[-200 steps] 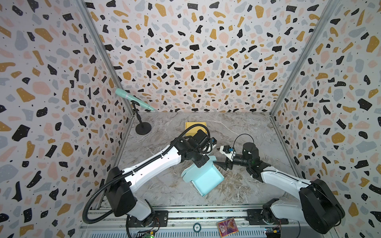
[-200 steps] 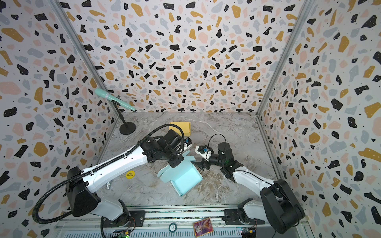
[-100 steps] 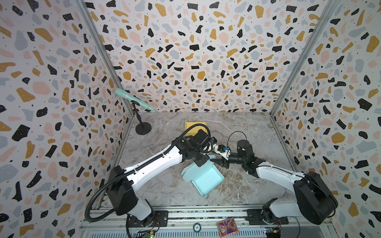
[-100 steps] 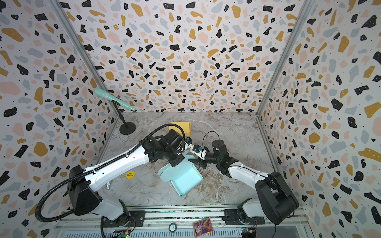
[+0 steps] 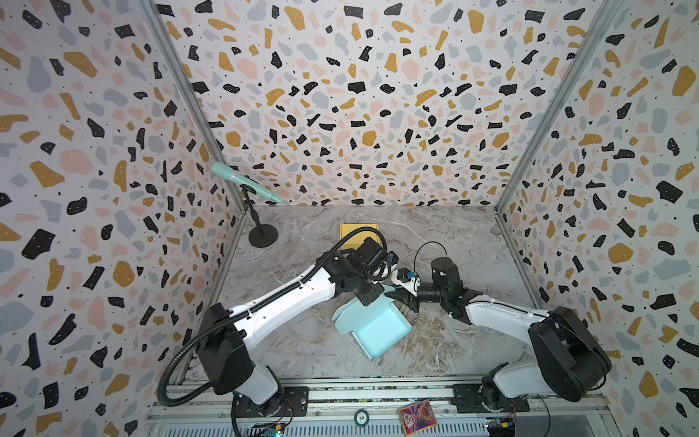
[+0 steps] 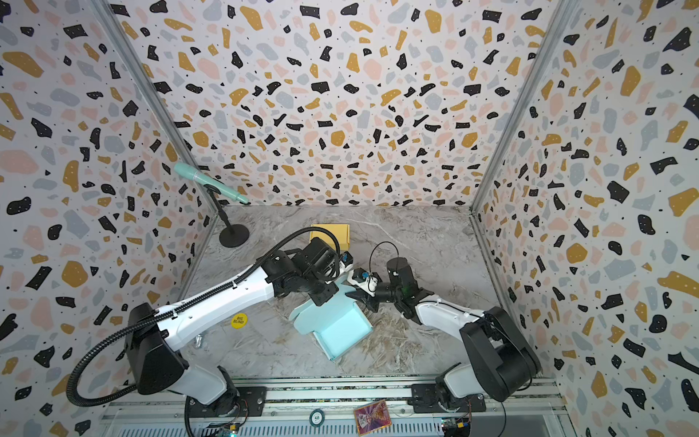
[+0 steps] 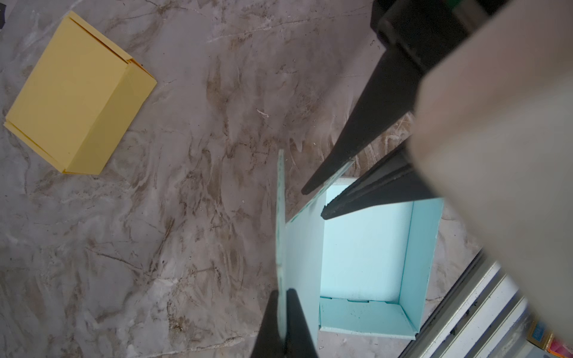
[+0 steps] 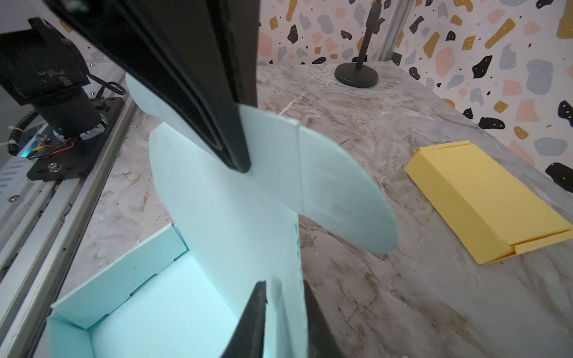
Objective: Fold the paper box
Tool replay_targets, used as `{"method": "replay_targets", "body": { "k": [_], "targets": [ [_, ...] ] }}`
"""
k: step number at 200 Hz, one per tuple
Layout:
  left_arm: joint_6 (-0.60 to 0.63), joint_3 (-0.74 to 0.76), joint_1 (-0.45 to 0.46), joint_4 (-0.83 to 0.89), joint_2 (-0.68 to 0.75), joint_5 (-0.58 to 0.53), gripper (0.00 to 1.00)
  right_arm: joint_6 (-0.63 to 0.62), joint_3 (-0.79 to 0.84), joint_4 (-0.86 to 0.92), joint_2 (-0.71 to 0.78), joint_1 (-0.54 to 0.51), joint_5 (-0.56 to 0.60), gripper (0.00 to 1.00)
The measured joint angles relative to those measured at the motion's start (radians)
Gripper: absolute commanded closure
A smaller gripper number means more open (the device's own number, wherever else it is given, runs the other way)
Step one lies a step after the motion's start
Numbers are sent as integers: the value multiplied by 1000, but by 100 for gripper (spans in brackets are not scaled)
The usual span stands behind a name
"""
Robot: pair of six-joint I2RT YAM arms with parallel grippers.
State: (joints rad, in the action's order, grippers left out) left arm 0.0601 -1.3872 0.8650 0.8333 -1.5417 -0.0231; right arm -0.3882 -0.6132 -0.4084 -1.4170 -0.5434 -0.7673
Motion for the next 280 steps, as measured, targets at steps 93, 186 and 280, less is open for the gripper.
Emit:
{"method": "replay_targets", "body": {
  "k": [93, 186, 280],
  "targets": [
    [-47, 62, -37, -55, 35, 21, 33, 30, 23, -27, 29, 16, 19, 99],
    [-303, 518, -234, -576, 365, 261, 11, 288, 263, -279, 183, 77, 90, 99],
    [-420, 739, -332, -913, 371, 378, 7, 359, 313, -333, 222, 94, 144, 98]
  ]
}}
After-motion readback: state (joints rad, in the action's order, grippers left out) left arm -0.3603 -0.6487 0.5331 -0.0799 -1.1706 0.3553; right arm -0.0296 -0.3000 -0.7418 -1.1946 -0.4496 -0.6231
